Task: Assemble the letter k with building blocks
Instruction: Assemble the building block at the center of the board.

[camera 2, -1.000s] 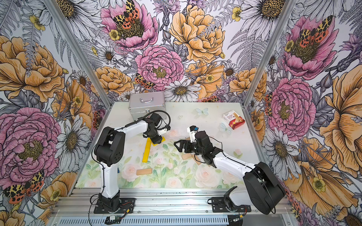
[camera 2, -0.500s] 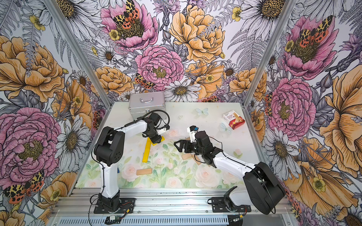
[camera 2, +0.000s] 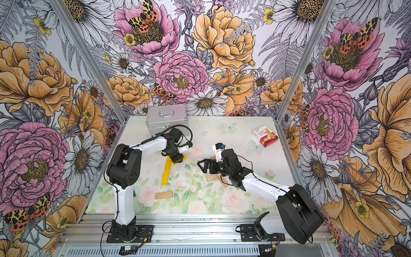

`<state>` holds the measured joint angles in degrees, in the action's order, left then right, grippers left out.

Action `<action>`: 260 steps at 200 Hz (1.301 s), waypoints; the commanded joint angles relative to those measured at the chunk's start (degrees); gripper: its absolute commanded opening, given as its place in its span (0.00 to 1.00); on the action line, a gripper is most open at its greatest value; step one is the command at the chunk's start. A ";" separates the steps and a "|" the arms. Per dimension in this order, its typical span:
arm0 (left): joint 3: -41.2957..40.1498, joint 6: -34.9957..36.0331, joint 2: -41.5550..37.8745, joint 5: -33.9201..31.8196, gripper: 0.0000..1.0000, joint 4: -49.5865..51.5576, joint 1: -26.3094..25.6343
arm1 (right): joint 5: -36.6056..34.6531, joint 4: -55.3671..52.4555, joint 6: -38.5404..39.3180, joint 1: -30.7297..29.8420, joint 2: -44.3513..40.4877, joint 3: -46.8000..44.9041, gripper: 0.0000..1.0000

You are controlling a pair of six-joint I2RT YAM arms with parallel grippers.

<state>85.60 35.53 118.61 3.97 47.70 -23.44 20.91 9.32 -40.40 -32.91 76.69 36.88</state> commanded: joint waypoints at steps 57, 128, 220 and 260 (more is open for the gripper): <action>1.14 -0.24 -0.32 -0.36 0.34 -0.80 0.24 | 0.28 0.68 0.76 0.47 0.26 0.69 0.99; 1.52 -0.46 -1.27 -0.91 0.39 -0.76 -0.03 | 0.32 0.70 0.76 0.47 0.18 0.56 0.99; 2.01 -0.61 -3.70 -1.67 0.43 -0.77 -0.29 | 0.45 0.97 0.83 0.47 0.75 1.00 0.99; 2.21 -0.70 -6.44 -2.71 0.44 -0.83 -0.35 | 0.80 1.13 0.68 0.47 1.18 1.69 0.99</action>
<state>86.08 35.33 116.16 2.79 47.72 -23.51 21.06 9.34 -40.40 -32.91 77.03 36.91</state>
